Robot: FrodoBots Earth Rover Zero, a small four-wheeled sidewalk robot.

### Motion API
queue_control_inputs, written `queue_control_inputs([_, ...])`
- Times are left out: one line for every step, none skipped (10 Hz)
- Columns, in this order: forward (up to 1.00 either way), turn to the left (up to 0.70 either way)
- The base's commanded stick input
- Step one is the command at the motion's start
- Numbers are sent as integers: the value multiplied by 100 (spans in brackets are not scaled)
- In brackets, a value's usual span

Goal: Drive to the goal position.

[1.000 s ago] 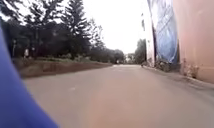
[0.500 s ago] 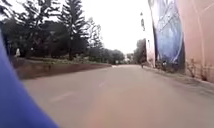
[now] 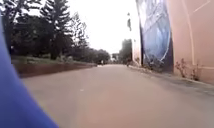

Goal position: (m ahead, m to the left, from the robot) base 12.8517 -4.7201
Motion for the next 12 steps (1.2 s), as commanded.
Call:
queue_control_inputs([100, 0])
queue_control_inputs([100, 0])
queue_control_inputs([100, 0])
queue_control_inputs([100, 0])
queue_control_inputs([100, 0])
queue_control_inputs([100, 0])
queue_control_inputs([100, 0])
queue_control_inputs([100, 0])
queue_control_inputs([100, 0])
queue_control_inputs([100, 0])
queue_control_inputs([100, 0])
queue_control_inputs([100, 0])
